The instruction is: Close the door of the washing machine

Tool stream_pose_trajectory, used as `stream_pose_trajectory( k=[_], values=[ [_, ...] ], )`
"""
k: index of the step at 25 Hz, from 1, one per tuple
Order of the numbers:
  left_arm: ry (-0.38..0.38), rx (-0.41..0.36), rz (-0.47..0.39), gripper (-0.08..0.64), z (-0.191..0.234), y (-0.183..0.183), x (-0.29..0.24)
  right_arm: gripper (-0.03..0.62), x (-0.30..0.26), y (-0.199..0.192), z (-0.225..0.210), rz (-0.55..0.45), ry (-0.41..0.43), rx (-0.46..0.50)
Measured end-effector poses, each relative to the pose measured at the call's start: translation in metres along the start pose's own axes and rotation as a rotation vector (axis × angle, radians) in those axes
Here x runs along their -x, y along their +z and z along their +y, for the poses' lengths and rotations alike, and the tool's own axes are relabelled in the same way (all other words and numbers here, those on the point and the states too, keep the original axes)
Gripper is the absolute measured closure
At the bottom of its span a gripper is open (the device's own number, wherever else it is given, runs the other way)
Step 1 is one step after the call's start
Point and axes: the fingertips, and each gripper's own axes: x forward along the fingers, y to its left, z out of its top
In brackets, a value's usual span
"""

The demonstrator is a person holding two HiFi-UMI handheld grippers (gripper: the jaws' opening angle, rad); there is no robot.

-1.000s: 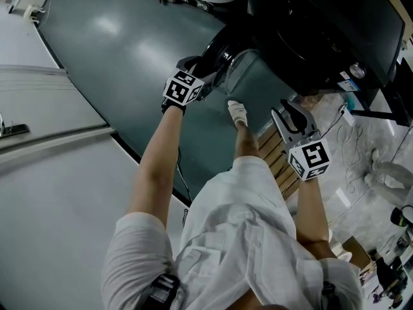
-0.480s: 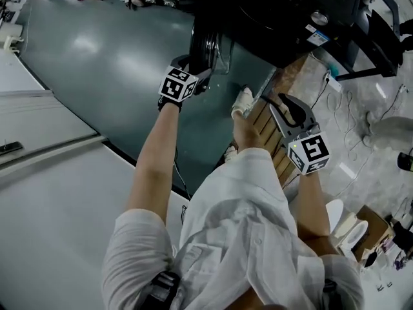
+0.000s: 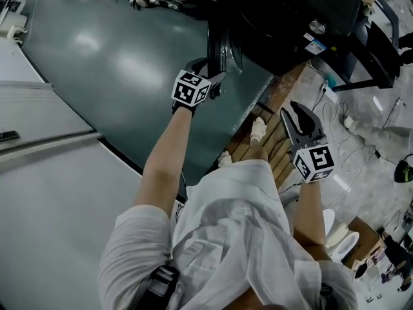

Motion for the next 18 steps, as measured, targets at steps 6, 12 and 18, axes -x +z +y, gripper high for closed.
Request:
stream_pose_trajectory(
  k=[6,12,18],
  values=[
    [0.004,0.016,0.085,0.245,0.005,-0.014,-0.01,0.446,-0.031,-0.002,-0.026,-0.009,0.05,-0.027],
    [0.001,0.012,0.144,0.247,0.003,-0.004,-0.023,0.446,-0.069,0.014,-0.058,-0.002,0.124,-0.015],
    [-0.047,0.034,0.131,0.249,-0.012,0.004,-0.034,0.446,-0.095,0.03,-0.115,-0.004,0.128,-0.003]
  ],
)
